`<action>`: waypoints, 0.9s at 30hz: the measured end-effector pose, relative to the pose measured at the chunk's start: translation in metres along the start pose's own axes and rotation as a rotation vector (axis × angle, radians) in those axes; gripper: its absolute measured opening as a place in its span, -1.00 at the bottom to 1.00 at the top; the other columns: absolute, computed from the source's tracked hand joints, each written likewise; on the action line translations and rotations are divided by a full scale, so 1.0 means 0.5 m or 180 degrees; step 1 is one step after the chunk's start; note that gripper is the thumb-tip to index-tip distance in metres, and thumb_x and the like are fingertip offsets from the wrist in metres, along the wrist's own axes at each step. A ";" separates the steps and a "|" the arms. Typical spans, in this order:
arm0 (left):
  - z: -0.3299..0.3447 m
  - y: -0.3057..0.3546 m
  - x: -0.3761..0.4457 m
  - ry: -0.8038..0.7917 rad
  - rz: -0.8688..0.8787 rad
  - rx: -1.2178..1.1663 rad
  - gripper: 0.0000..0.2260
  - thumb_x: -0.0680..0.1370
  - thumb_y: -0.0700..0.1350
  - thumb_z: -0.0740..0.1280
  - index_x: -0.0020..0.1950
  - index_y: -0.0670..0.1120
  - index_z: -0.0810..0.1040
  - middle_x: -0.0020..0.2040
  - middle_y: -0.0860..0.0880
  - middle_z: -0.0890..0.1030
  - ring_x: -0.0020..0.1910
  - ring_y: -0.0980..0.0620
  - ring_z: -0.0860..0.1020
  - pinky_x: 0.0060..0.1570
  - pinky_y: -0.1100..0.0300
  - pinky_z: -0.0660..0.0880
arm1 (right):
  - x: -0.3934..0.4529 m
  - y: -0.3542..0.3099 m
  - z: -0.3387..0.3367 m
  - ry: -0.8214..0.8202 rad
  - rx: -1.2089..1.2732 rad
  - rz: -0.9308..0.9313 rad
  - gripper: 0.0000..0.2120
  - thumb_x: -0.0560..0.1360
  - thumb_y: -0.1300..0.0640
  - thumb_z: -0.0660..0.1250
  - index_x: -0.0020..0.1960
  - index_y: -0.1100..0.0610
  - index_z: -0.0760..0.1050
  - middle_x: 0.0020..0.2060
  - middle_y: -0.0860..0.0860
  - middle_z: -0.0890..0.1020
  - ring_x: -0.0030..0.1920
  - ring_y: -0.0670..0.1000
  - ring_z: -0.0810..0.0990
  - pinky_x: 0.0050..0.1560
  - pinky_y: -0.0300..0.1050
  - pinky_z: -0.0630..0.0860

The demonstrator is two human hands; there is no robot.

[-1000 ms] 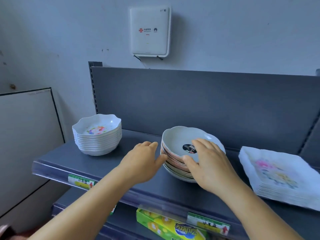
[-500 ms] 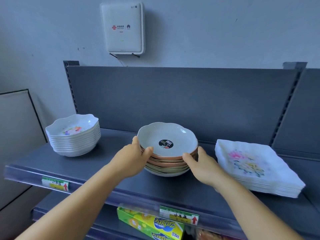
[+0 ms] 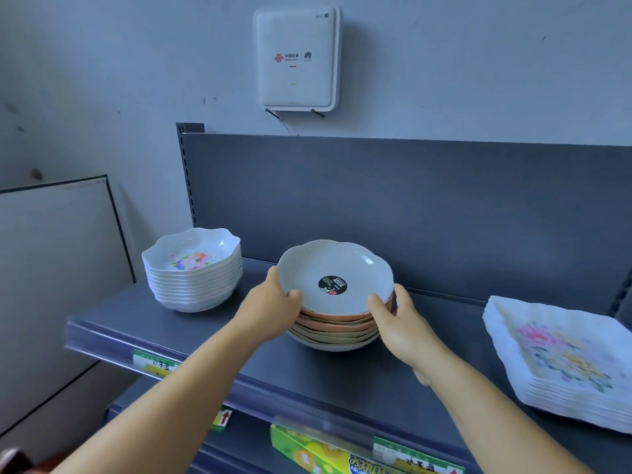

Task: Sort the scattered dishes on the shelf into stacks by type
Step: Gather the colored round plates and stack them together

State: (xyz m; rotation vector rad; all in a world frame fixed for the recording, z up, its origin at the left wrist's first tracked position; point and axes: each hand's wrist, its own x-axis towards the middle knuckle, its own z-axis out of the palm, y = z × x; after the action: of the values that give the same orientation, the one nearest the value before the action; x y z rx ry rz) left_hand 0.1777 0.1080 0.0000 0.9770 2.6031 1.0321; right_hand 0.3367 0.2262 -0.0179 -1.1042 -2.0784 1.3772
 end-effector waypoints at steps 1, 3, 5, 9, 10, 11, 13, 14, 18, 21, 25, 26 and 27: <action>-0.006 -0.006 0.006 0.0002 -0.0012 0.0024 -0.78 0.54 -0.10 0.10 0.17 -0.08 0.33 -0.20 -0.02 0.51 -0.28 0.01 0.46 -0.35 0.16 0.35 | 0.007 -0.004 0.011 0.0022 0.0044 -0.0009 -0.40 0.56 -0.19 0.12 0.54 -0.15 0.01 0.42 -0.07 0.36 0.31 0.01 0.36 0.13 -0.10 0.29; -0.019 -0.019 0.017 0.0014 -0.0045 0.0080 -0.73 0.55 -0.08 0.11 0.22 -0.10 0.33 -0.13 -0.05 0.54 -0.22 -0.01 0.50 -0.29 0.14 0.40 | 0.020 -0.014 0.031 0.0062 0.0097 -0.0013 -0.40 0.55 -0.19 0.14 0.53 -0.13 0.05 0.40 -0.06 0.37 0.29 0.02 0.37 0.13 -0.10 0.30; -0.028 -0.030 0.026 0.0031 -0.0042 0.0163 -0.68 0.57 -0.02 0.13 0.28 -0.11 0.32 -0.05 -0.07 0.55 -0.12 -0.08 0.52 -0.18 0.13 0.43 | 0.029 -0.024 0.047 0.0071 0.0100 -0.0015 -0.41 0.54 -0.19 0.14 0.51 -0.10 0.09 0.36 -0.07 0.39 0.20 0.02 0.40 0.11 -0.09 0.33; -0.045 -0.044 0.046 -0.0003 -0.0070 0.0260 -0.65 0.57 -0.02 0.17 0.32 -0.13 0.31 0.03 -0.08 0.54 -0.07 -0.10 0.49 -0.18 0.14 0.43 | 0.042 -0.039 0.073 0.0103 -0.0009 0.0000 -0.42 0.53 -0.19 0.16 0.48 -0.05 0.13 0.28 -0.06 0.44 0.11 0.05 0.46 0.10 -0.04 0.43; -0.049 -0.046 0.051 -0.0018 -0.0099 0.0278 -0.65 0.57 -0.04 0.18 0.33 -0.14 0.30 0.04 -0.09 0.53 -0.08 -0.10 0.49 -0.21 0.15 0.42 | 0.043 -0.042 0.078 0.0103 -0.0063 -0.0020 -0.43 0.54 -0.17 0.16 0.48 -0.03 0.13 0.29 -0.06 0.42 0.12 0.04 0.44 0.08 -0.06 0.40; -0.052 -0.048 0.055 -0.0029 -0.0123 0.0295 -0.65 0.57 -0.06 0.17 0.33 -0.14 0.30 0.05 -0.10 0.53 -0.08 -0.09 0.48 -0.23 0.16 0.40 | 0.044 -0.045 0.082 0.0102 -0.0111 -0.0037 -0.44 0.54 -0.16 0.16 0.48 -0.02 0.12 0.31 -0.05 0.41 0.12 0.02 0.41 0.07 -0.09 0.36; -0.055 -0.051 0.061 -0.0042 -0.0117 0.0339 -0.65 0.58 -0.07 0.17 0.33 -0.16 0.30 0.06 -0.11 0.53 -0.09 -0.09 0.47 -0.21 0.17 0.38 | 0.045 -0.049 0.087 0.0105 -0.0190 -0.0055 -0.43 0.54 -0.15 0.17 0.48 -0.02 0.11 0.32 -0.05 0.41 0.12 0.01 0.39 0.07 -0.11 0.34; -0.056 -0.052 0.062 -0.0045 -0.0098 0.0375 -0.65 0.58 -0.08 0.17 0.33 -0.16 0.29 0.06 -0.11 0.52 -0.09 -0.09 0.46 -0.20 0.17 0.37 | 0.045 -0.051 0.088 0.0105 -0.0219 -0.0055 -0.43 0.54 -0.15 0.17 0.48 -0.02 0.11 0.33 -0.05 0.41 0.12 0.01 0.39 0.07 -0.11 0.34; -0.060 -0.053 0.062 -0.0044 -0.0031 0.0590 -0.62 0.59 -0.07 0.16 0.35 -0.21 0.27 0.05 -0.12 0.53 -0.07 -0.10 0.45 -0.14 0.14 0.36 | 0.040 -0.055 0.086 0.0097 -0.0322 -0.0063 -0.41 0.54 -0.15 0.18 0.50 -0.03 0.10 0.35 -0.04 0.40 0.14 0.01 0.38 0.10 -0.09 0.35; -0.060 -0.045 0.052 0.0009 0.0167 0.1054 -0.65 0.59 0.01 0.16 0.24 -0.21 0.37 0.17 -0.19 0.54 0.04 -0.16 0.49 -0.09 0.13 0.37 | 0.026 -0.061 0.078 0.0063 -0.0504 -0.0126 -0.44 0.55 -0.15 0.15 0.50 -0.03 0.13 0.40 -0.03 0.37 0.25 0.04 0.41 0.19 -0.06 0.37; -0.051 0.001 0.005 0.0185 0.0555 0.1496 -0.74 0.59 0.06 0.16 -0.03 -0.15 0.37 0.20 -0.18 0.44 0.27 -0.18 0.36 0.12 0.05 0.37 | -0.011 -0.056 0.050 0.0014 -0.1250 -0.0426 -0.47 0.60 -0.15 0.08 0.50 0.02 0.16 0.50 -0.06 0.21 0.42 0.03 0.32 0.24 -0.11 0.29; -0.046 0.017 -0.010 0.0205 0.0677 0.1551 -0.73 0.59 0.07 0.16 -0.02 -0.14 0.38 0.19 -0.15 0.44 0.30 -0.16 0.33 0.14 0.07 0.37 | -0.022 -0.051 0.039 0.0036 -0.1459 -0.0533 -0.47 0.60 -0.14 0.08 0.50 0.05 0.15 0.52 -0.07 0.18 0.44 0.02 0.30 0.28 -0.10 0.28; -0.037 0.030 -0.022 0.0191 0.0820 0.1609 -0.71 0.59 0.08 0.15 0.04 -0.16 0.42 0.19 -0.13 0.44 0.31 -0.13 0.32 0.15 0.09 0.36 | -0.032 -0.044 0.028 0.0066 -0.1653 -0.0636 -0.45 0.61 -0.15 0.07 0.51 0.06 0.13 0.53 -0.08 0.15 0.46 0.01 0.26 0.34 -0.07 0.27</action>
State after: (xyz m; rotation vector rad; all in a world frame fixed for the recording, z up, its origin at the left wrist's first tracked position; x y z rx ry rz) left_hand 0.1868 0.0994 0.0229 1.4374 2.9108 0.4453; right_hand 0.3279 0.2013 -0.0026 -1.0480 -2.5267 0.7448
